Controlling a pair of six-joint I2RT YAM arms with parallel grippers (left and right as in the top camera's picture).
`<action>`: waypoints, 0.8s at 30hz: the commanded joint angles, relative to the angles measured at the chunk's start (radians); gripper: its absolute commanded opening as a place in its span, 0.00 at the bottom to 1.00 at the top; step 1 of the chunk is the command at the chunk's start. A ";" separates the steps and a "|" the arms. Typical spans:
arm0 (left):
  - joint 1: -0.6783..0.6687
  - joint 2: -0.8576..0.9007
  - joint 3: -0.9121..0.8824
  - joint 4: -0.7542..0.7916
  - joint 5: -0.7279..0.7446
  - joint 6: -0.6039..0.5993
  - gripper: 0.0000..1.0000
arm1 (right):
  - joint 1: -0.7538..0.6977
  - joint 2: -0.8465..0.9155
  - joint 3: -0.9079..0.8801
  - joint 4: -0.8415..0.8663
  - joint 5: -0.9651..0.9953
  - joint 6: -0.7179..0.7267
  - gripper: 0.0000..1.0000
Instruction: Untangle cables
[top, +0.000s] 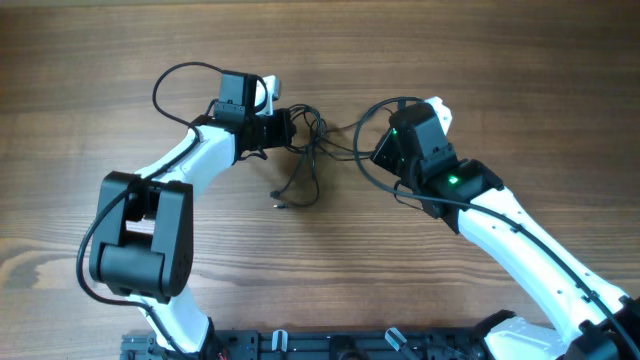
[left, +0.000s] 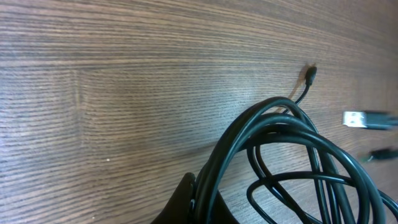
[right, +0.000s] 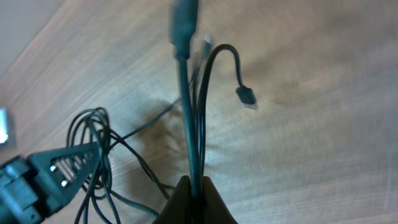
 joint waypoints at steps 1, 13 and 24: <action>0.029 -0.006 0.001 0.000 0.003 0.002 0.04 | 0.000 0.068 0.000 -0.011 -0.127 0.202 0.04; 0.167 -0.006 0.001 0.026 0.491 0.173 0.04 | 0.068 0.225 0.000 0.108 -0.393 0.012 0.22; 0.230 -0.006 0.001 0.027 0.871 0.352 0.04 | 0.040 0.129 0.099 0.193 -0.597 -0.344 0.47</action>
